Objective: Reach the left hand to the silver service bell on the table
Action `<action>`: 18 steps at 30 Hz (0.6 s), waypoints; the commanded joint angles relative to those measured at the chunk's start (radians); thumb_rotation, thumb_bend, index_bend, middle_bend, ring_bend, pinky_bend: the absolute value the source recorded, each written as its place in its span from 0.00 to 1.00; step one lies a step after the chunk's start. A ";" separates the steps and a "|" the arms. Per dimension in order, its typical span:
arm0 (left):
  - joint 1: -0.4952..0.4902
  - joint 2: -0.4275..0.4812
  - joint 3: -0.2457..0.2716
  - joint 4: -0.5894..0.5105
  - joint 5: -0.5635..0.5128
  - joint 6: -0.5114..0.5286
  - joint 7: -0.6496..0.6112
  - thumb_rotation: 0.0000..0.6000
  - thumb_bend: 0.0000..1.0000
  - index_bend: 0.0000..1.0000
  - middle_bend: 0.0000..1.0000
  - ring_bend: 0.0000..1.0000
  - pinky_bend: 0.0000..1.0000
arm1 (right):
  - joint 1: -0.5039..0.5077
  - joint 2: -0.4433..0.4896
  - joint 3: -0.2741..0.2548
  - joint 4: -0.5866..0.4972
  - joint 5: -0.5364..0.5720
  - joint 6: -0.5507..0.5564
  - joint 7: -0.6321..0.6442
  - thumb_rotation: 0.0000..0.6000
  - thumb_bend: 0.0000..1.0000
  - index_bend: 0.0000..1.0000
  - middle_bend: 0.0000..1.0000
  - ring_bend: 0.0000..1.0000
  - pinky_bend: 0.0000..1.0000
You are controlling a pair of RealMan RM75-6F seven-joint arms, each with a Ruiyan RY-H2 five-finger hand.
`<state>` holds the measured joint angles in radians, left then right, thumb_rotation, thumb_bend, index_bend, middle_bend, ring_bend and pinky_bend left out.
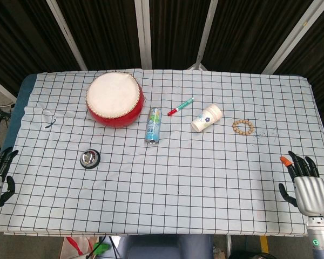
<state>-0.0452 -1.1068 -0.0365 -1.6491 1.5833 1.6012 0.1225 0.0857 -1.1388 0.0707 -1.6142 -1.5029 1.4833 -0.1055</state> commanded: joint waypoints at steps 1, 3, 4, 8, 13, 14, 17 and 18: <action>0.002 0.001 -0.001 -0.001 -0.002 0.002 -0.007 1.00 0.99 0.11 0.06 0.00 0.01 | 0.001 -0.001 0.000 0.001 0.000 -0.002 0.000 1.00 0.40 0.18 0.08 0.12 0.08; 0.003 0.002 -0.001 -0.001 -0.004 0.002 -0.003 1.00 0.99 0.11 0.06 0.00 0.01 | 0.003 -0.002 -0.001 0.002 0.001 -0.006 0.000 1.00 0.40 0.18 0.08 0.12 0.08; 0.002 0.002 0.000 -0.001 -0.003 0.000 -0.001 1.00 0.99 0.11 0.06 0.00 0.01 | 0.004 -0.003 -0.002 0.003 0.000 -0.008 -0.002 1.00 0.40 0.18 0.08 0.12 0.08; 0.001 0.001 0.002 -0.003 0.007 0.004 0.001 1.00 0.99 0.11 0.07 0.00 0.01 | 0.006 -0.005 -0.004 0.003 -0.005 -0.010 -0.008 1.00 0.40 0.18 0.08 0.12 0.08; -0.001 -0.003 0.001 0.000 0.010 0.003 -0.002 1.00 0.99 0.11 0.07 0.00 0.01 | 0.005 -0.005 -0.003 0.001 0.000 -0.010 -0.007 1.00 0.40 0.18 0.08 0.12 0.08; -0.002 -0.004 0.001 0.003 0.007 -0.002 -0.003 1.00 0.99 0.11 0.07 0.00 0.01 | 0.004 -0.004 -0.002 0.000 0.002 -0.008 -0.007 1.00 0.40 0.18 0.08 0.12 0.08; -0.004 -0.004 0.000 0.005 0.000 -0.011 -0.008 1.00 0.99 0.11 0.07 0.00 0.01 | 0.002 -0.004 -0.004 0.000 0.000 -0.007 -0.008 1.00 0.40 0.18 0.08 0.12 0.08; -0.005 -0.005 0.000 0.005 0.000 -0.011 -0.010 1.00 0.99 0.11 0.07 0.00 0.01 | 0.002 -0.004 -0.006 0.001 0.000 -0.008 -0.010 1.00 0.40 0.18 0.08 0.12 0.08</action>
<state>-0.0498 -1.1113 -0.0363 -1.6441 1.5834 1.5904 0.1133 0.0880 -1.1428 0.0659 -1.6138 -1.5027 1.4760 -0.1143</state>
